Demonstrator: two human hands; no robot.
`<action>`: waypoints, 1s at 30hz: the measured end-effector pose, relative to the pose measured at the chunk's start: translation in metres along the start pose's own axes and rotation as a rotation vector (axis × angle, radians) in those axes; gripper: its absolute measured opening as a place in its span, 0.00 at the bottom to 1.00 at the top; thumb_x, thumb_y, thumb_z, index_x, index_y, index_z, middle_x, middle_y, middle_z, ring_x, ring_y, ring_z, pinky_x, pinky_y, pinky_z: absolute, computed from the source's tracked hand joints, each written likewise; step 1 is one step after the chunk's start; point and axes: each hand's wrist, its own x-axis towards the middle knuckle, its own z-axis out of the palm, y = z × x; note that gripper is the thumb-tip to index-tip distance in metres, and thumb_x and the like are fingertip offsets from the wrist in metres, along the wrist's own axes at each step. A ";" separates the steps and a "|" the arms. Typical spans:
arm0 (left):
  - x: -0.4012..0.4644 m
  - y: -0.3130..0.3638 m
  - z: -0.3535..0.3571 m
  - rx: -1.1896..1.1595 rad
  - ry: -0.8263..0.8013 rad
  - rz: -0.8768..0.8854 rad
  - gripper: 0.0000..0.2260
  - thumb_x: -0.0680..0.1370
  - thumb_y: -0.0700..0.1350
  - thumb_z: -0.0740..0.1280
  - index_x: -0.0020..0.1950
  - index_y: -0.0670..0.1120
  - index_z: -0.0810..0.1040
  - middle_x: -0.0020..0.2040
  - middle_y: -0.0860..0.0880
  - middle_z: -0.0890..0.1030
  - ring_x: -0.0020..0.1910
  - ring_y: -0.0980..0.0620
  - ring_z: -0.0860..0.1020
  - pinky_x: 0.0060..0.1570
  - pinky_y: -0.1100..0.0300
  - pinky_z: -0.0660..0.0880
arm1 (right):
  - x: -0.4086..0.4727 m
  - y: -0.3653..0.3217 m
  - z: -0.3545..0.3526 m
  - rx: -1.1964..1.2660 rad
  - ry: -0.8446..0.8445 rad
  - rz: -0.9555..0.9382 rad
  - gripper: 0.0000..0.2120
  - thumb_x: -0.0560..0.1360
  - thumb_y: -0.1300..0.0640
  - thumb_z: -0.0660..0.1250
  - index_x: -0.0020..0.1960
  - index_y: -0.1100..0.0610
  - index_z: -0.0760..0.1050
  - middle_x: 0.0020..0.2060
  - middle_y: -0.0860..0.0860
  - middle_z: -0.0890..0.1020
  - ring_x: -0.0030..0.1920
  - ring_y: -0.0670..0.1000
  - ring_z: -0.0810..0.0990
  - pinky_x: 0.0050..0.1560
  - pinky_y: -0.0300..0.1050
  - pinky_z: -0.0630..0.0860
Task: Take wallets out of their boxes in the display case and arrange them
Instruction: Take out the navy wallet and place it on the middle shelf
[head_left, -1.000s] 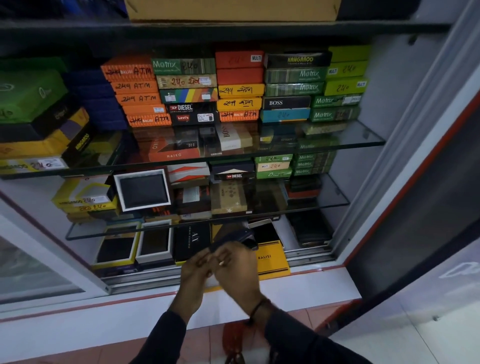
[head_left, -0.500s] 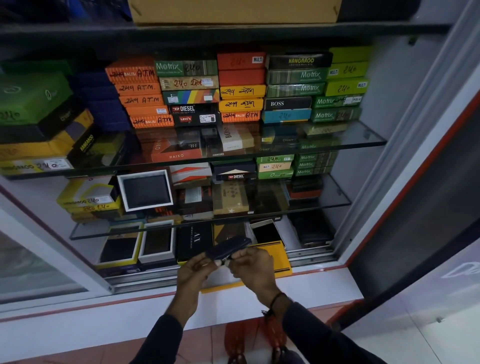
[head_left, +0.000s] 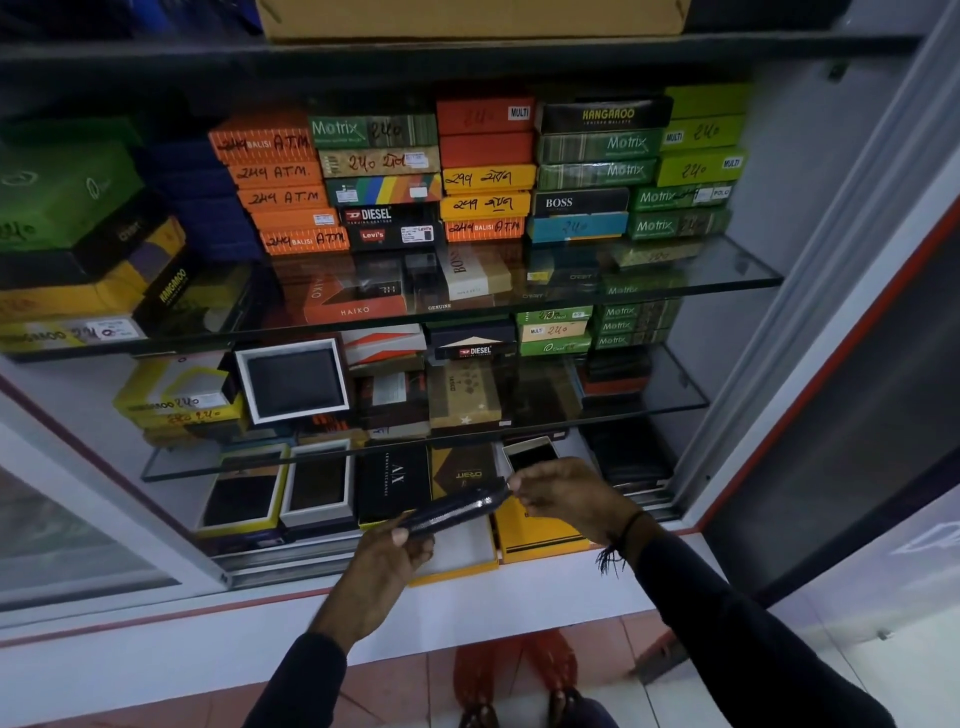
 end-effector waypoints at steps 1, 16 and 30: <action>-0.001 -0.001 0.004 -0.026 -0.073 0.006 0.18 0.56 0.46 0.82 0.45 0.44 0.88 0.41 0.45 0.86 0.39 0.49 0.84 0.45 0.59 0.82 | 0.002 0.004 0.000 0.044 -0.050 0.035 0.06 0.77 0.64 0.67 0.51 0.59 0.83 0.49 0.60 0.82 0.51 0.57 0.80 0.53 0.48 0.79; -0.007 0.015 -0.011 0.226 -0.042 0.002 0.46 0.54 0.42 0.86 0.70 0.49 0.74 0.63 0.41 0.81 0.61 0.44 0.81 0.52 0.54 0.81 | 0.022 0.041 0.034 0.390 -0.031 0.310 0.23 0.78 0.42 0.64 0.62 0.58 0.79 0.60 0.58 0.83 0.63 0.59 0.80 0.69 0.58 0.73; -0.014 -0.026 0.010 1.443 0.359 0.964 0.15 0.66 0.31 0.77 0.50 0.40 0.82 0.55 0.42 0.81 0.55 0.46 0.79 0.54 0.58 0.79 | 0.015 0.056 0.034 -1.140 0.525 -0.840 0.14 0.64 0.60 0.78 0.48 0.50 0.83 0.47 0.45 0.85 0.50 0.47 0.82 0.50 0.46 0.77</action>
